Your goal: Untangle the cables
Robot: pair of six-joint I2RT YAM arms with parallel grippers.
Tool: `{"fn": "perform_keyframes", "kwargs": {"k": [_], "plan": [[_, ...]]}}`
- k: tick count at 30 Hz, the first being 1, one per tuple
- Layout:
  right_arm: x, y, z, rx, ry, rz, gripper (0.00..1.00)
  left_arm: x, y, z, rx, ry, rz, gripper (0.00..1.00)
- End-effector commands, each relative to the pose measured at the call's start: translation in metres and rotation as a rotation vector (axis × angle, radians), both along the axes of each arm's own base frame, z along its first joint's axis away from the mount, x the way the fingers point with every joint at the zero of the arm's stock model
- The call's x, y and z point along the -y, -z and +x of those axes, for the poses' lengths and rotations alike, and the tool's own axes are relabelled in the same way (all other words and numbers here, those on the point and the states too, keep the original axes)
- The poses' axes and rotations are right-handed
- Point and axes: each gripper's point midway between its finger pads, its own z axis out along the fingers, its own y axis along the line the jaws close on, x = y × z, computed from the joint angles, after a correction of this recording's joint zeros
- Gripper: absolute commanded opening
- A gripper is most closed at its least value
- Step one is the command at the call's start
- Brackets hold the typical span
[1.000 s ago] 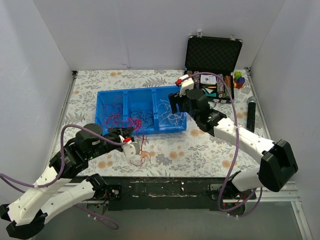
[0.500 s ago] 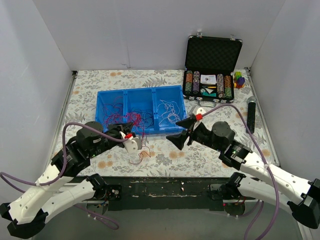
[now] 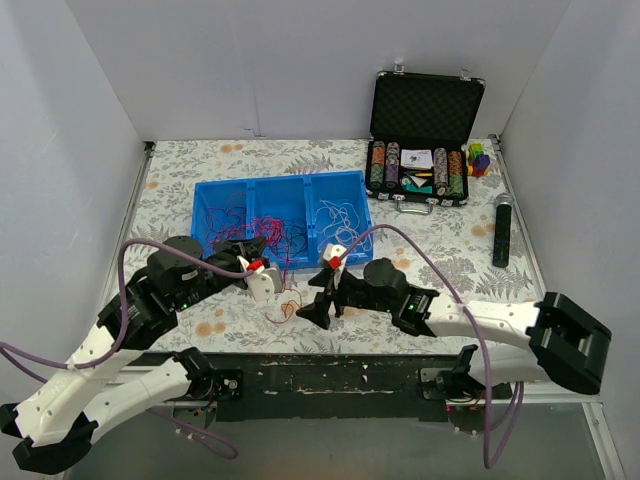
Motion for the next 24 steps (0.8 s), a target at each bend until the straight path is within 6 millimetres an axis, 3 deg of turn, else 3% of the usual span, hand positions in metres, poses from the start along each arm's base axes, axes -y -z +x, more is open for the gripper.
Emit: {"fn": "perform_keyframes", "kwargs": {"k": [1,5,8,10,13,16,20,24], "plan": [[-0.027,-0.028,0.012,0.069,0.012,0.124,0.88,-0.005,-0.013,-0.001,0.007,-0.011,-0.012,0.00],[-0.040,-0.028,0.022,0.055,0.040,0.135,0.84,-0.006,-0.014,-0.003,0.006,-0.008,-0.013,0.00],[-0.047,-0.024,0.027,0.030,0.055,0.129,0.73,-0.007,-0.014,-0.003,0.007,-0.012,-0.018,0.00],[-0.049,-0.020,0.026,0.007,0.056,0.122,0.52,-0.007,-0.014,-0.003,0.007,-0.016,-0.022,0.00],[-0.044,-0.011,0.030,-0.024,0.099,0.085,0.03,-0.012,-0.020,0.000,0.032,-0.037,-0.020,0.00],[-0.023,-0.005,0.038,-0.034,0.197,0.060,0.01,-0.025,-0.039,0.012,0.118,-0.131,-0.042,0.00],[0.022,0.020,0.038,-0.048,0.322,-0.007,0.01,-0.055,-0.068,0.032,0.323,-0.309,-0.049,0.00],[0.063,0.035,0.036,-0.070,0.421,-0.065,0.01,-0.081,-0.089,0.037,0.406,-0.454,-0.096,0.00]]}}
